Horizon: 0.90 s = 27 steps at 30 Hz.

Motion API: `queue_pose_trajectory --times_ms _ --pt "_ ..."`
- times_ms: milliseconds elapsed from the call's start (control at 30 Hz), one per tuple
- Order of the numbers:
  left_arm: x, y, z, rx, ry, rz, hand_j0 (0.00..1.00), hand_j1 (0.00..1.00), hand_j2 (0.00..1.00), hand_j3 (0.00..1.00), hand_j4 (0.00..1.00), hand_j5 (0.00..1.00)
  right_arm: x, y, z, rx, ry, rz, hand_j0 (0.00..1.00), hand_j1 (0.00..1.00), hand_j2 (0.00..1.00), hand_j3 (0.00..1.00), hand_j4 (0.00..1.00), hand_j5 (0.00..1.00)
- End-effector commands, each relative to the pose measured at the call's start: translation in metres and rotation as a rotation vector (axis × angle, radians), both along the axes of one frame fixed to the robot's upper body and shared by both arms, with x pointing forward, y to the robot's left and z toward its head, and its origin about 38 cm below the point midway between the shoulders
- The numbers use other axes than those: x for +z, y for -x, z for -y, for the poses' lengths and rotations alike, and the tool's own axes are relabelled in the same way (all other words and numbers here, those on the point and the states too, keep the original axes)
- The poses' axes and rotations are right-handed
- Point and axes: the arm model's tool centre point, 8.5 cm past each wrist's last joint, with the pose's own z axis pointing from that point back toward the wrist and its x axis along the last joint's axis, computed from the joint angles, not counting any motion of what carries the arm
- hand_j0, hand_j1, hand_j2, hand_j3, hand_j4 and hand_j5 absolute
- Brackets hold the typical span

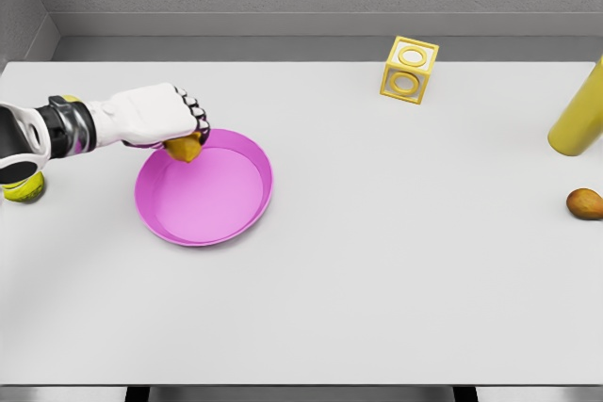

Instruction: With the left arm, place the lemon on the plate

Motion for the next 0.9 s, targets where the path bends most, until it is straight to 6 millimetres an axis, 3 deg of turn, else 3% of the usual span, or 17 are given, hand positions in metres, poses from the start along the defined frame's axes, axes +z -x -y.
queue_pose_trajectory --times_ms 0,33,300,467,567,867 --pt "0.005 0.002 0.003 -0.012 0.006 0.011 0.77 0.77 0.77 0.77 0.77 0.77 0.0 0.0 0.0 -0.001 0.0 0.0 1.0 1.0 1.0 1.0 1.0 1.0" --pt "0.005 0.002 0.003 -0.01 0.004 0.012 1.0 1.0 1.0 1.0 1.0 1.0 0.0 0.0 0.0 -0.001 0.0 0.0 1.0 1.0 1.0 1.0 1.0 1.0" --pt "0.007 0.005 0.003 -0.034 0.017 0.011 1.0 1.0 1.0 1.0 1.0 1.0 0.0 0.0 0.0 -0.001 0.0 0.0 1.0 1.0 1.0 1.0 1.0 1.0" --pt "0.028 0.012 -0.018 -0.049 0.241 -0.074 1.0 1.0 1.0 1.0 1.0 1.0 0.0 0.001 0.0 -0.001 0.0 -0.001 1.0 1.0 1.0 1.0 1.0 1.0" --pt "0.028 0.02 -0.044 0.017 0.351 -0.083 1.0 1.0 1.0 1.0 1.0 1.0 0.0 0.0 0.0 -0.001 0.0 0.0 1.0 1.0 1.0 1.0 1.0 1.0" --pt "0.014 0.036 -0.074 0.082 0.427 -0.134 1.0 1.0 1.0 1.0 1.0 1.0 0.0 0.0 0.0 -0.001 0.0 0.0 1.0 1.0 1.0 1.0 1.0 1.0"
